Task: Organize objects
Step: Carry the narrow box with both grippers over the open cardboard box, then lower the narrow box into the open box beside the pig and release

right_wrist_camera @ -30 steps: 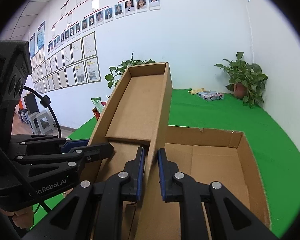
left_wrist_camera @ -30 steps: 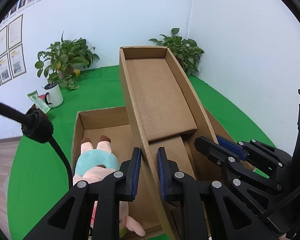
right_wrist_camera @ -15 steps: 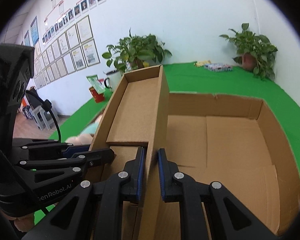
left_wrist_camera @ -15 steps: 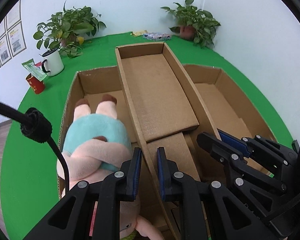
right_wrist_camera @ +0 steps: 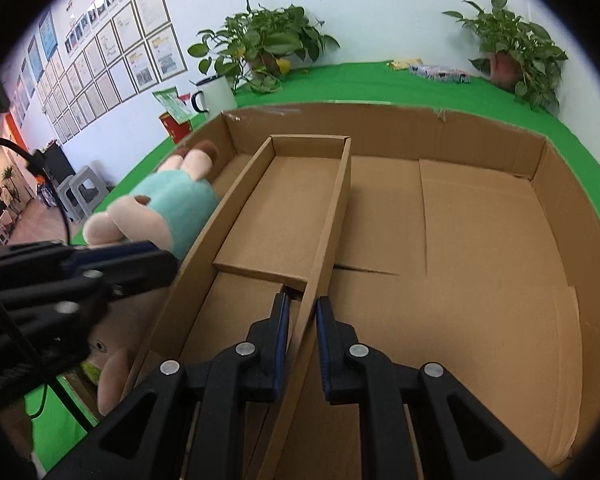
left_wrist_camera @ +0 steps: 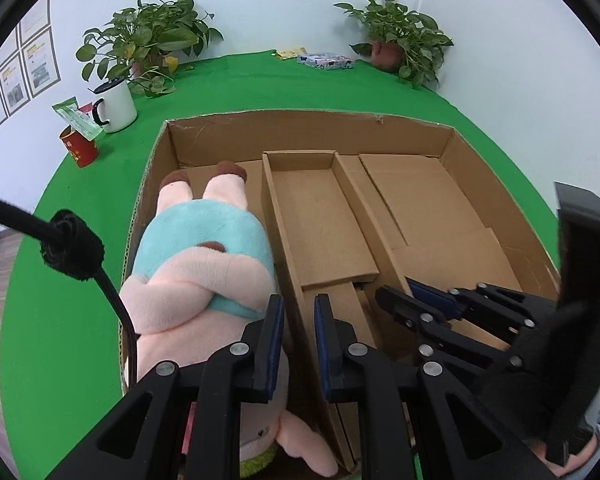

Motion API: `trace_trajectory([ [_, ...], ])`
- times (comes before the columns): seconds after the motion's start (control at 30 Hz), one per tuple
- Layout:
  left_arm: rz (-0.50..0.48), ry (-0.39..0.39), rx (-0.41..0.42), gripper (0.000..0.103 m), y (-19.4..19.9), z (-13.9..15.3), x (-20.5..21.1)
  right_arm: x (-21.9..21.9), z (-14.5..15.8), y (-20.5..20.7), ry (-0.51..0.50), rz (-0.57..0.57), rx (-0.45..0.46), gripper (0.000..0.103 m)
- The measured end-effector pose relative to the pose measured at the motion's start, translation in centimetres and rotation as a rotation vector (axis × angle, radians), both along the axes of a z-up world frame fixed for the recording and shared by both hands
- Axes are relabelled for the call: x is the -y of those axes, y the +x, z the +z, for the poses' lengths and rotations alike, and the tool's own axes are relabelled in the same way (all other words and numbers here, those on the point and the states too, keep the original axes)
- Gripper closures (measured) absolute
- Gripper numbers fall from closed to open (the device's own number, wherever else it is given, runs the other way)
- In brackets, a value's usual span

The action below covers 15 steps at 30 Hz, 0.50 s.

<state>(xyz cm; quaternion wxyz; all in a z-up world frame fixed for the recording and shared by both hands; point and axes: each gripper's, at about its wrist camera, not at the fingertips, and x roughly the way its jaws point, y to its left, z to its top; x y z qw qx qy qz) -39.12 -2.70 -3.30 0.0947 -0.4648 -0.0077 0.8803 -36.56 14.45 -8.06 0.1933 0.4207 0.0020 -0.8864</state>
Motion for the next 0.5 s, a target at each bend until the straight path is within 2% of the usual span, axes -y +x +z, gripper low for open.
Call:
trace_trajectory([
  [0.13, -0.018, 0.012, -0.013, 0.09, 1.7, 0.4, 0.3, 0.5, 0.2, 0.1, 0.005, 0.033, -0.004, 0.089],
  [0.27, -0.034, 0.074, 0.014, 0.09, 2.9, 0.1, 0.3, 1.1, 0.1, 0.1, 0.023, 0.065, 0.006, 0.087],
  [0.33, -0.036, 0.072, 0.017, 0.09, 3.5, -0.1, 0.0, 1.1, 0.1, -0.1, 0.011, 0.073, 0.019, 0.084],
  [0.4, -0.035, 0.066, 0.015, 0.09, 4.1, -0.2, -0.2, 1.2, 0.1, -0.2, 0.0, 0.082, 0.03, 0.08],
  [0.47, -0.032, 0.071, 0.008, 0.09, 4.7, 0.0, -0.2, 1.2, 0.0, -0.5, -0.031, 0.096, 0.06, 0.068],
  [0.5, -0.029, 0.073, 0.001, 0.09, 5.0, 0.1, -0.2, 1.2, -0.2, -0.6, -0.045, 0.102, 0.077, 0.066],
])
